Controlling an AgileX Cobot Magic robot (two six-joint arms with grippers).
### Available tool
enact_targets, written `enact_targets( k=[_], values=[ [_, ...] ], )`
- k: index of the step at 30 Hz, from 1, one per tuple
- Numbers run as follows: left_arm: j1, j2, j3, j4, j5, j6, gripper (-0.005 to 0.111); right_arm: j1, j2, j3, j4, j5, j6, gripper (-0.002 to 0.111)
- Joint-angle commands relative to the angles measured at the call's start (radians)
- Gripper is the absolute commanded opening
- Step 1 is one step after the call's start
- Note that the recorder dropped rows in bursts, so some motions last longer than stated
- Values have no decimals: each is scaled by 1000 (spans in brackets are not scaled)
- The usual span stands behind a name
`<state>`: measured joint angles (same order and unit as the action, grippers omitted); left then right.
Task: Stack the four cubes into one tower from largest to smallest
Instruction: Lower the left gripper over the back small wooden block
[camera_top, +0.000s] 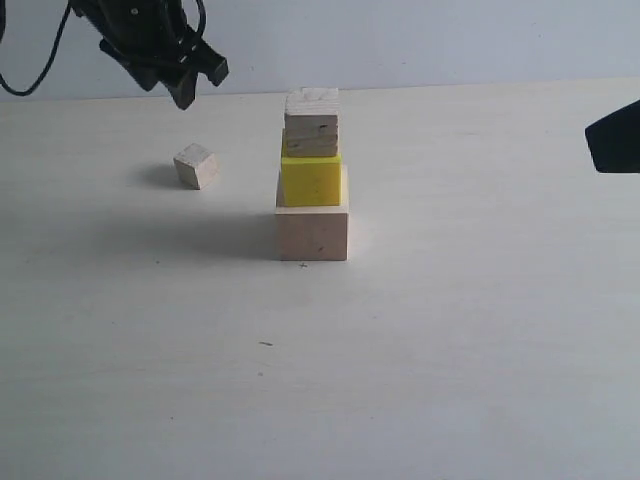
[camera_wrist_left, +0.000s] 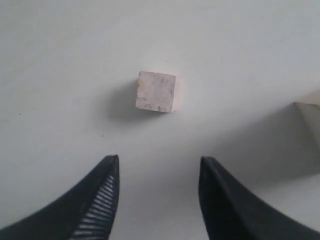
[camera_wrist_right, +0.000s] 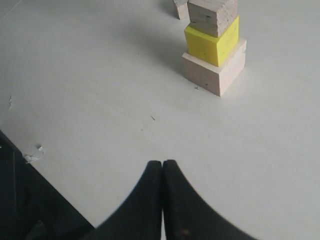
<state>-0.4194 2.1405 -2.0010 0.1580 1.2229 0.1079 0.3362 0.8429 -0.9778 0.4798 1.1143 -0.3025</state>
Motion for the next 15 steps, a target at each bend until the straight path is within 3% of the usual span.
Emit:
enact_targets(
  k=[1,15],
  values=[
    [39,65,5,14,-2,14,62,1,9,3,12,-5,-5,0],
    [49,152,-3,4,-82,46,65,1,22,5,13,-18,-5,0]
  ],
)
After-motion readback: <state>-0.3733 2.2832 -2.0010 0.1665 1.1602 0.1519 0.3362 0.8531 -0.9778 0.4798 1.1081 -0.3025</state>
